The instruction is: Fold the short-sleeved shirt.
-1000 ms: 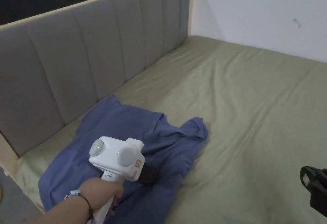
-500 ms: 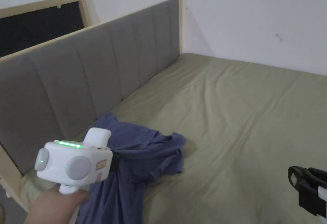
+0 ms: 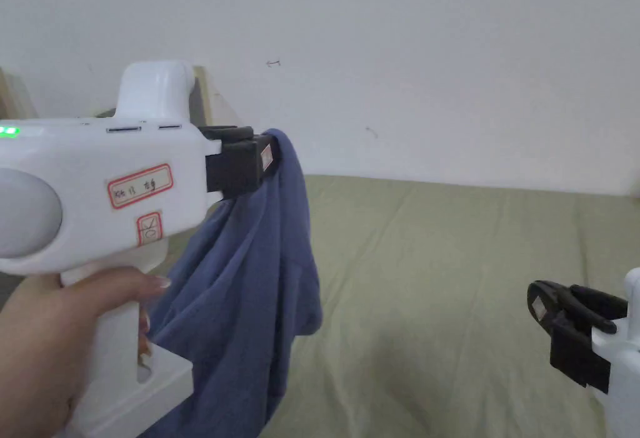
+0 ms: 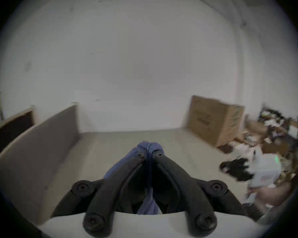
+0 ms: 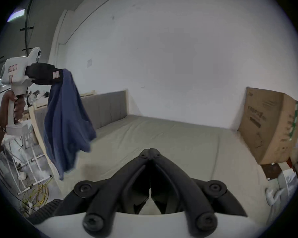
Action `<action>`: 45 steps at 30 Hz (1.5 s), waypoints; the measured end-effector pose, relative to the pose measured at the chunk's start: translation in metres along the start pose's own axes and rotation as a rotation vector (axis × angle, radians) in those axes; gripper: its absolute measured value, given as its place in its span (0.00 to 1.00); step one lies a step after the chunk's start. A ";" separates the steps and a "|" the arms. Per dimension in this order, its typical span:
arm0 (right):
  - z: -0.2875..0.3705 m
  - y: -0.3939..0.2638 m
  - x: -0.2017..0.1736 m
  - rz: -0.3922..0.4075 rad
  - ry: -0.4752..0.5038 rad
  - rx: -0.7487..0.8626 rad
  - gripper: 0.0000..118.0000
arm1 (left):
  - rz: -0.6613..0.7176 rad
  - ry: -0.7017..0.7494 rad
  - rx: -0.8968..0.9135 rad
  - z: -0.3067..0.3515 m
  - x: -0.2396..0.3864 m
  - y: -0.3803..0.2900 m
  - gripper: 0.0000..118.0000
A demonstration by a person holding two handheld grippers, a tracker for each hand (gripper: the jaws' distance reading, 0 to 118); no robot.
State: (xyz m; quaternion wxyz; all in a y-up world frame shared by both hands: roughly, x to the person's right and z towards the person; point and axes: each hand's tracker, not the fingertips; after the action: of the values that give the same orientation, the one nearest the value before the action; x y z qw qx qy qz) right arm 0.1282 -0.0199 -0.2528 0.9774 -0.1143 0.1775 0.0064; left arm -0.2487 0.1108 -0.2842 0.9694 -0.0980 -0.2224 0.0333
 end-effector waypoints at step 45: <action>0.061 -0.040 0.088 -0.209 -0.358 0.105 0.00 | 0.135 0.338 0.051 -0.041 0.065 -0.183 0.01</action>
State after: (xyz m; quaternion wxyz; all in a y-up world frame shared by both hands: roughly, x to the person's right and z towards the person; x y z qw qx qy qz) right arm 0.2334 -0.0479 -0.2190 0.9933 -0.0779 -0.0116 -0.0840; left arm -0.1682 -0.0685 -0.2548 0.9908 -0.0921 -0.0482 0.0868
